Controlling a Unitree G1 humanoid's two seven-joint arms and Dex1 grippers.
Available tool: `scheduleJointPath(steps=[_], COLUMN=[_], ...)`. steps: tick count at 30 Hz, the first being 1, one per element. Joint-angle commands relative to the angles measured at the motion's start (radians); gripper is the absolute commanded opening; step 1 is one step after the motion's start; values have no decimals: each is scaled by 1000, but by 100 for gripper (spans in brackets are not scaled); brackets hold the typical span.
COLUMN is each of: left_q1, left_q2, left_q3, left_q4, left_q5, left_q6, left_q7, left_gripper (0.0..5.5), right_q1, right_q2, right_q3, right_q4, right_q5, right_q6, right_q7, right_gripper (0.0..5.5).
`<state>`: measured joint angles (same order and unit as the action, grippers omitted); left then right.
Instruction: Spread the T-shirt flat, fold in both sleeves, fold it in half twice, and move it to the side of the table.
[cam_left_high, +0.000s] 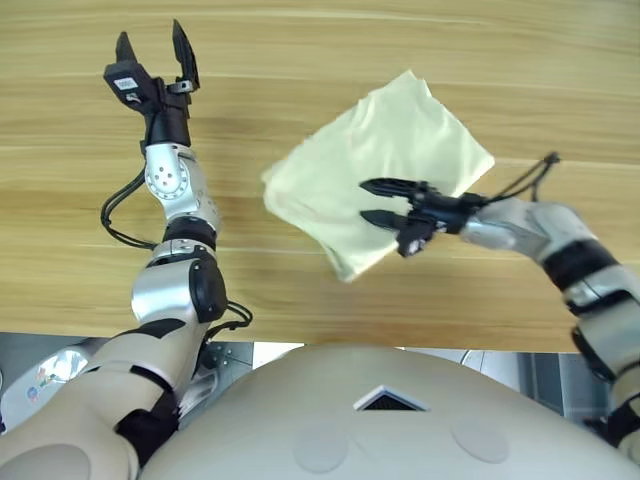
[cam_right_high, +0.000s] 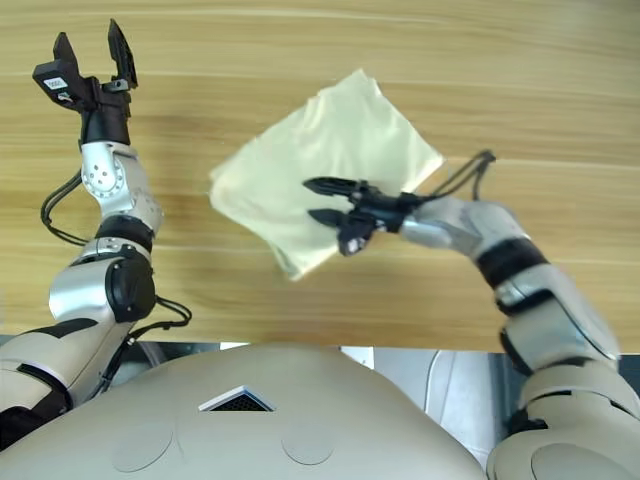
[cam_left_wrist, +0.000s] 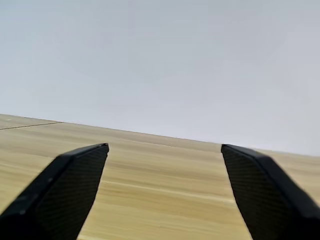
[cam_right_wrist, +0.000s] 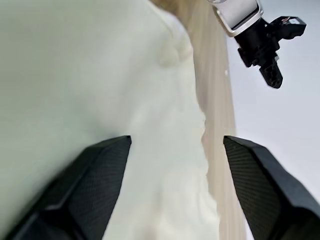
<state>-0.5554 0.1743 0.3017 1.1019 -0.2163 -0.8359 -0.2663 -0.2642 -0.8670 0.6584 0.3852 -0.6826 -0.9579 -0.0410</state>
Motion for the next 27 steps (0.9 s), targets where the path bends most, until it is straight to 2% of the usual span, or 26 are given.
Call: scheduleJointPath(steps=[1, 4, 6, 8, 10, 13, 17, 20, 22, 27], left_q1=[-25, -25, -14, 6, 18, 23, 18, 23, 10, -50], left_q2=[8, 20, 31, 32, 20, -43, -209, -321, -360, -301], left_q3=[-31, -43, -72, -126, -176, -273, -454, -554, -628, -808], left_q4=[16, 25, 21, 2, -15, -50, -67, -38, -18, 33], left_q5=[49, 75, 114, 160, 184, 202, 279, 371, 473, 745], left_q6=[18, 18, 0, -29, -39, -9, 139, 221, 273, 371], left_q7=[9, 25, 26, -24, -94, -233, -377, -318, -211, 115], left_gripper=[420, 420, 420, 420, 420, 420, 420, 420, 420, 420], right_q1=[197, 207, 230, 259, 264, 235, 128, 93, 79, 72], right_q2=[-169, -89, -24, 16, 50, 133, 269, 331, 361, 417], right_q3=[-157, -301, -402, -445, -455, -513, -635, -644, -649, -668], right_q4=[-63, -128, -172, -190, -174, -115, -23, 5, 26, 68], right_q5=[43, 140, 321, 520, 634, 810, 935, 869, 824, 752], right_q6=[127, 116, 72, 36, 39, 110, 257, 295, 314, 343], right_q7=[44, -55, -103, -78, -26, 38, 37, 49, 52, 50], right_gripper=[344, 344, 344, 344, 344, 344, 344, 344, 344, 344])
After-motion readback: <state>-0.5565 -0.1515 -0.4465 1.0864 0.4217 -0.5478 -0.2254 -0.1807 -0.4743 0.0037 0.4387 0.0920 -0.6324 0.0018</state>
